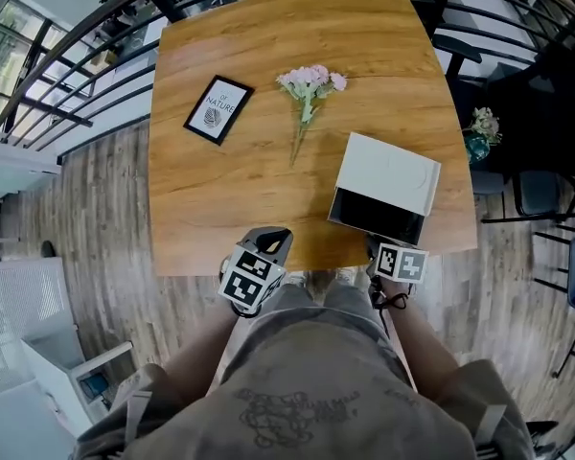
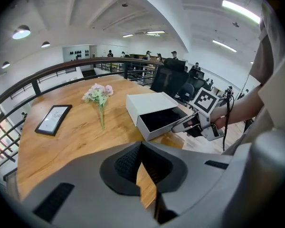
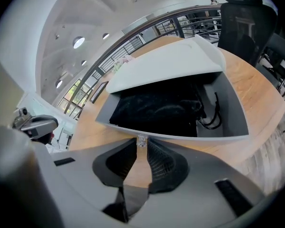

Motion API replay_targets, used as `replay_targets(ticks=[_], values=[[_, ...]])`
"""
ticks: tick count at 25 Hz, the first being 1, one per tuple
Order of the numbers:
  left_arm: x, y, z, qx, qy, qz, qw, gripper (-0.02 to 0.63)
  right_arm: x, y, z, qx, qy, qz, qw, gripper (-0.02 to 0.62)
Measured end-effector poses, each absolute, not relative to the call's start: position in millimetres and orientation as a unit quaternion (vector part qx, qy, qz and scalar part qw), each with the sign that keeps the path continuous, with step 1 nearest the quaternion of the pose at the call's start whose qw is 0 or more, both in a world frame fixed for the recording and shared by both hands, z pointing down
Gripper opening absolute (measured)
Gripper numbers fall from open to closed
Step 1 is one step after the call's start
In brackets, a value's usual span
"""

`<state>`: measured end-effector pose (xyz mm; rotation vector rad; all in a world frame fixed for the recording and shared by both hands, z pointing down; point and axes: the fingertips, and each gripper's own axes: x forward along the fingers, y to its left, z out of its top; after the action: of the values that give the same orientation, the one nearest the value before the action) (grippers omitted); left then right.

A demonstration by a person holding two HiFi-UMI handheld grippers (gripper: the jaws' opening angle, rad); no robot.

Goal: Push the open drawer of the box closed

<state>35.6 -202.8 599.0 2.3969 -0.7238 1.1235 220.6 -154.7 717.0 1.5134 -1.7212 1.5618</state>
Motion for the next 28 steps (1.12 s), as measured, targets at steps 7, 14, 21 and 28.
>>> replay_targets(ticks=[7, 14, 21, 28], values=[[41.2, -206.7, 600.5, 0.848, -0.285, 0.394, 0.209, 0.015, 236.8, -186.8, 716.1, 0.537, -0.621, 0.542, 0.180, 0.086], [34.4, -211.5, 592.5, 0.839, -0.319, 0.388, 0.210, 0.015, 254.1, -220.6, 717.4, 0.546, -0.624, 0.531, 0.174, 0.086], [26.2, -217.2, 578.6, 0.836, -0.344, 0.378, 0.201, 0.015, 261.1, -228.5, 716.8, 0.551, -0.630, 0.521, 0.170, 0.086], [26.2, -221.3, 568.2, 0.839, -0.354, 0.367, 0.191, 0.015, 247.2, -230.5, 676.8, 0.528, -0.640, 0.546, 0.113, 0.087]])
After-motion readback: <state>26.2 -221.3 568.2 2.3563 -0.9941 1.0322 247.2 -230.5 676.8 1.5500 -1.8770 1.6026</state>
